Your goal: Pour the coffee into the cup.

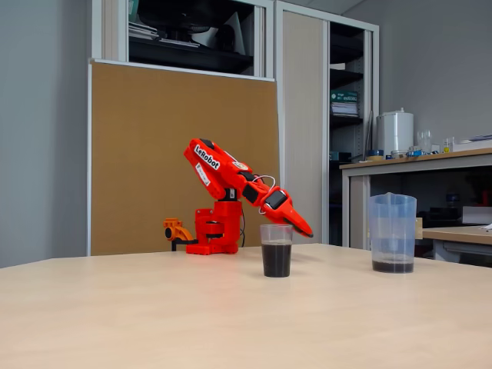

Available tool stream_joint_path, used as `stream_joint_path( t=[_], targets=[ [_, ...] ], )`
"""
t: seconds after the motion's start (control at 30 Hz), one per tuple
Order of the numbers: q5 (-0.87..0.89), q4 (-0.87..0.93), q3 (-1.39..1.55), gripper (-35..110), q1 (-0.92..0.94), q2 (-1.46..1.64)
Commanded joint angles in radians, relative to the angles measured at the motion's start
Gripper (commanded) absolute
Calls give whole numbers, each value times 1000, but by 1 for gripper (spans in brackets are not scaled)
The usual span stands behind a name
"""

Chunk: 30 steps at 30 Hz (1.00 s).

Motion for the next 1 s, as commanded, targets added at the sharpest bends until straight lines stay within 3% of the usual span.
stream_joint_path(
  t=[0.0, 0.37, 0.6, 0.97],
  targets=[
    [-213, 74, 64, 0, 64, 123],
    [-591, 522, 77, 0, 344, 350],
    [-558, 753, 81, 0, 380, 440],
    [-657, 1014, 81, 0, 416, 584]
  ],
)
